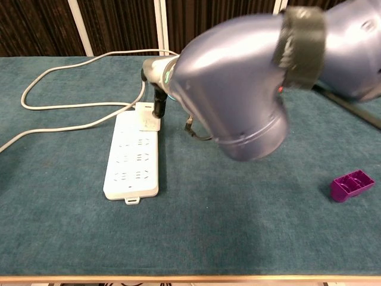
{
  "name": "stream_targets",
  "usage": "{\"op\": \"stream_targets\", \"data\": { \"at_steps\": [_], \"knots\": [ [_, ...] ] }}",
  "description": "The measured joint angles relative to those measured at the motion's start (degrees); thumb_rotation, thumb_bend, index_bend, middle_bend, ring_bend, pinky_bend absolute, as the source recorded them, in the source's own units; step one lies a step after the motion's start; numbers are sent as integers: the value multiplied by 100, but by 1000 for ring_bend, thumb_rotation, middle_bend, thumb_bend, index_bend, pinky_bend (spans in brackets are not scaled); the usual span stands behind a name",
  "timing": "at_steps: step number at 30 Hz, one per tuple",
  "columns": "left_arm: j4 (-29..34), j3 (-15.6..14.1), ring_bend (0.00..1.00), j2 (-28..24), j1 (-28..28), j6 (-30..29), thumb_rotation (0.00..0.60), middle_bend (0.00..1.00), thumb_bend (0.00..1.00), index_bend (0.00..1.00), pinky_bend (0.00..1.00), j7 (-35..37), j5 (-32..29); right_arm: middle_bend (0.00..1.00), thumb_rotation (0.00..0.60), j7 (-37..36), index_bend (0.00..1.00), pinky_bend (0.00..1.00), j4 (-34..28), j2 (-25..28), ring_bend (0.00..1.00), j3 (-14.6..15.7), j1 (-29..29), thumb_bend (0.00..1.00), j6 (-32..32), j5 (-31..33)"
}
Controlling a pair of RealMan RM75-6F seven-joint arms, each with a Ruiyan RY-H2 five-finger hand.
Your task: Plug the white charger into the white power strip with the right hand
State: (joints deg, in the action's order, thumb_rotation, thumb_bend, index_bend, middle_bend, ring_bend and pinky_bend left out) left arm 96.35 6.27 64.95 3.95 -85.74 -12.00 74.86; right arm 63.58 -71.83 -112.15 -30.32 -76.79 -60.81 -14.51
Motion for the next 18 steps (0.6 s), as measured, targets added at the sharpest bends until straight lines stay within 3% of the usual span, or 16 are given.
{"op": "stream_targets", "data": {
  "at_steps": [4, 11, 15, 18],
  "knots": [
    [23, -12, 0, 5, -12, -26, 600, 0, 153, 102, 0, -22, 20, 126, 600, 156, 82, 226, -604, 426, 179, 71, 172, 470, -184, 151],
    [77, -41, 0, -1, -55, -118, 600, 0, 154, 102, 0, -21, 102, 350, 600, -166, 74, 229, -1998, 1276, 391, 246, 806, 471, -351, 80],
    [87, -54, 0, 12, -59, -126, 600, 0, 153, 102, 0, -55, 119, 401, 600, -797, 74, 238, -2716, 1759, 431, 516, 1286, 471, -242, -486],
    [90, -70, 0, 30, -57, -122, 600, 0, 153, 102, 0, -99, 134, 421, 600, -1048, 74, 238, -2871, 1932, 447, 792, 1511, 471, -196, -1128]
  ]
}}
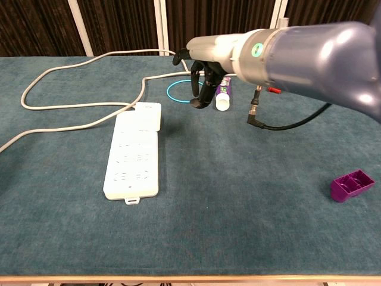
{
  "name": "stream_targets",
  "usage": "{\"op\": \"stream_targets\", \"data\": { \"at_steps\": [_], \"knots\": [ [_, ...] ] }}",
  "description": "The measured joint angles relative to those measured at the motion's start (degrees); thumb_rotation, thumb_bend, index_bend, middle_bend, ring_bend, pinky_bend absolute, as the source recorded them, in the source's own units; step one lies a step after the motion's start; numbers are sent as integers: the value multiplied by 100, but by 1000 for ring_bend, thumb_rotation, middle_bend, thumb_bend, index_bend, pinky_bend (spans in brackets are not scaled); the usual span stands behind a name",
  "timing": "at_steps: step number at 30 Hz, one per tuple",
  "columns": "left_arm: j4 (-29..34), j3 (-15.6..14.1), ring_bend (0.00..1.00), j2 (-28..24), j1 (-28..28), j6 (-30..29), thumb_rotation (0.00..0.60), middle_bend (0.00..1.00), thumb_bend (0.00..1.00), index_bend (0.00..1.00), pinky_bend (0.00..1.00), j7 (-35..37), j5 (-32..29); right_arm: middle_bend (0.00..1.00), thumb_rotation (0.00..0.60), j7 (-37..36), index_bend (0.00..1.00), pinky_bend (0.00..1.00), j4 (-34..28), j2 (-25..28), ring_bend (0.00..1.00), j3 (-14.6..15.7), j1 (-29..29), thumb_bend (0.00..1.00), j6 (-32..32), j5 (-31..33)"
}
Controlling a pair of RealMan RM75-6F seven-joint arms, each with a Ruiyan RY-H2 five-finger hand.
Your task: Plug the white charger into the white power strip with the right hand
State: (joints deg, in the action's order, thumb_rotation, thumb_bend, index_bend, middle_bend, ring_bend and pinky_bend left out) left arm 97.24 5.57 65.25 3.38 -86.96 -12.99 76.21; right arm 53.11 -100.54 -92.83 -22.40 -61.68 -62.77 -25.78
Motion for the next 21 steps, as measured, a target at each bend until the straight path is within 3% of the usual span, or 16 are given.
{"op": "stream_targets", "data": {
  "at_steps": [4, 7, 21],
  "knots": [
    [0, -12, 0, 22, -1, -9, 600, 0, 154, 102, 0, -42, 20, 444, 600, -358, 74, 238, -59, 120, 466, 434, 248, 471, 30, -791],
    [-2, -4, 0, 22, -3, -11, 600, 0, 153, 102, 0, -41, 6, 471, 600, -543, 74, 245, -16, 127, 489, 661, 326, 471, 75, -1008],
    [-15, 27, 0, -12, 20, 74, 600, 0, 154, 102, 0, 3, -73, 584, 600, -305, 74, 348, 202, -324, 588, 824, -12, 471, 25, -889]
  ]
}}
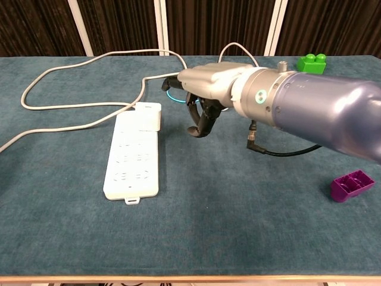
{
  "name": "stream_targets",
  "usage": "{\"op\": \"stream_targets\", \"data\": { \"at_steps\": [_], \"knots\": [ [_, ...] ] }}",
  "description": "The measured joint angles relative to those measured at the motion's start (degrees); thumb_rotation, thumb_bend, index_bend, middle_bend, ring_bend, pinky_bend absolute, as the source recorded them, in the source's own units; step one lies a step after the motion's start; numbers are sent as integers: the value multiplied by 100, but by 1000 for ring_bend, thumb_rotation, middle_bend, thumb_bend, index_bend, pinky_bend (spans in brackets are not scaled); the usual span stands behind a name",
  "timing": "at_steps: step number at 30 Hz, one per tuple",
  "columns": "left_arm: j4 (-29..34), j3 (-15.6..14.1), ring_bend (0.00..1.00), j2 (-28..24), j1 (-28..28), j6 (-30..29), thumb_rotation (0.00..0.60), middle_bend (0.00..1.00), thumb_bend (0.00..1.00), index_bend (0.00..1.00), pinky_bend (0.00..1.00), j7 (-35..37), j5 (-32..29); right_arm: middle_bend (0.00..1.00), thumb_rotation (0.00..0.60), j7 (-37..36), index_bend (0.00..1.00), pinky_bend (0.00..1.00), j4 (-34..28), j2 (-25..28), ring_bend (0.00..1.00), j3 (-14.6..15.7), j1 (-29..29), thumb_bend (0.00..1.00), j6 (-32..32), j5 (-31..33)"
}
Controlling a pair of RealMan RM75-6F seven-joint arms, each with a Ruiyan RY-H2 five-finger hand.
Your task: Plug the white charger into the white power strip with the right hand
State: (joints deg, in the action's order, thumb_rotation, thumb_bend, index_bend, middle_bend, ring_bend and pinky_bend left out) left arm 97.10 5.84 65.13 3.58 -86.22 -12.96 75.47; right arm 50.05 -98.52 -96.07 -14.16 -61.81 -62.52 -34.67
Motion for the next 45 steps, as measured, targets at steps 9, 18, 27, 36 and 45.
{"op": "stream_targets", "data": {
  "at_steps": [9, 18, 27, 36, 45],
  "knots": [
    [-6, 10, 0, -4, 18, 41, 600, 0, 153, 102, 0, 2, -36, 599, 600, 241, 74, 365, 143, -331, 600, -64, -276, 471, -72, 259],
    [-2, 22, 0, -39, 9, 34, 600, 0, 154, 102, 0, 70, -41, 602, 600, 466, 80, 365, 524, -635, 604, -227, -567, 471, -102, 880],
    [-1, 25, 0, -48, 1, 16, 600, 0, 154, 102, 0, 89, -36, 605, 600, 435, 85, 365, 709, -776, 607, -256, -664, 470, -91, 979],
    [-7, 26, 0, -48, 10, 35, 600, 0, 154, 102, 0, 88, -47, 607, 600, 368, 90, 365, 846, -873, 608, -296, -717, 471, -106, 994],
    [-8, 31, 0, -48, 8, 31, 600, 0, 153, 102, 0, 83, -59, 607, 600, 367, 98, 365, 969, -976, 609, -298, -787, 470, -57, 1030]
  ]
}}
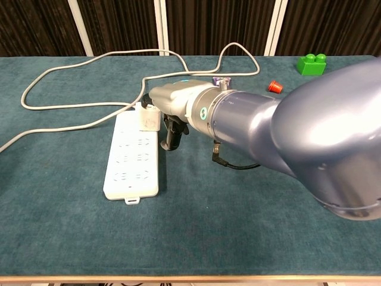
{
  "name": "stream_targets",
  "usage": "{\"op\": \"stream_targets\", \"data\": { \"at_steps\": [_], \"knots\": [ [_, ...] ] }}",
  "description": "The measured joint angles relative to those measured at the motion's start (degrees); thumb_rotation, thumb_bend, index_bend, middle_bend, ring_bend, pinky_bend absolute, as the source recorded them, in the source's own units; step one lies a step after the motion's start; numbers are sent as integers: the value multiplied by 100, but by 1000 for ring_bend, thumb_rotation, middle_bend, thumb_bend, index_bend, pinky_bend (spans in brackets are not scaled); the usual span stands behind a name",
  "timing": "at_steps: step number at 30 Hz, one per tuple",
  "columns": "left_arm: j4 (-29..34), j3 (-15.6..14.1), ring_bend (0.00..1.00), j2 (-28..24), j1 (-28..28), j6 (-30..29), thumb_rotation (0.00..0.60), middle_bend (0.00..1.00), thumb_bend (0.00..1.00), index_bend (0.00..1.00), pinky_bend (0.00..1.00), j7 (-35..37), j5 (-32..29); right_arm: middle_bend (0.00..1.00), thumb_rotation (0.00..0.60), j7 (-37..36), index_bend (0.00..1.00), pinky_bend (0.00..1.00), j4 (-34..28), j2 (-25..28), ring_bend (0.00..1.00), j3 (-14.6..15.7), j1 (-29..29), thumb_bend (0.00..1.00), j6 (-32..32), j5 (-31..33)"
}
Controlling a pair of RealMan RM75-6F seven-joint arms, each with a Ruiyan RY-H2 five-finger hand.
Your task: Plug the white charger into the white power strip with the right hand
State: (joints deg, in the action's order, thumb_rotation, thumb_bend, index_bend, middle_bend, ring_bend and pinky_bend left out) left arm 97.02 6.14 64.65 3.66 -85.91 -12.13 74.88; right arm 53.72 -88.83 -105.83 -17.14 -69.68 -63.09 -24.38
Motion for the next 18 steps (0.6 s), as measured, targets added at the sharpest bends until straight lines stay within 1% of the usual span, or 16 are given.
{"op": "stream_targets", "data": {
  "at_steps": [18],
  "knots": [
    [-4, 1, 0, -7, 10, 25, 600, 0, 153, 102, 0, 11, -15, 608, 600, 201, 162, 365, 127, -138, 608, 7, -156, 471, -41, 76]
  ]
}}
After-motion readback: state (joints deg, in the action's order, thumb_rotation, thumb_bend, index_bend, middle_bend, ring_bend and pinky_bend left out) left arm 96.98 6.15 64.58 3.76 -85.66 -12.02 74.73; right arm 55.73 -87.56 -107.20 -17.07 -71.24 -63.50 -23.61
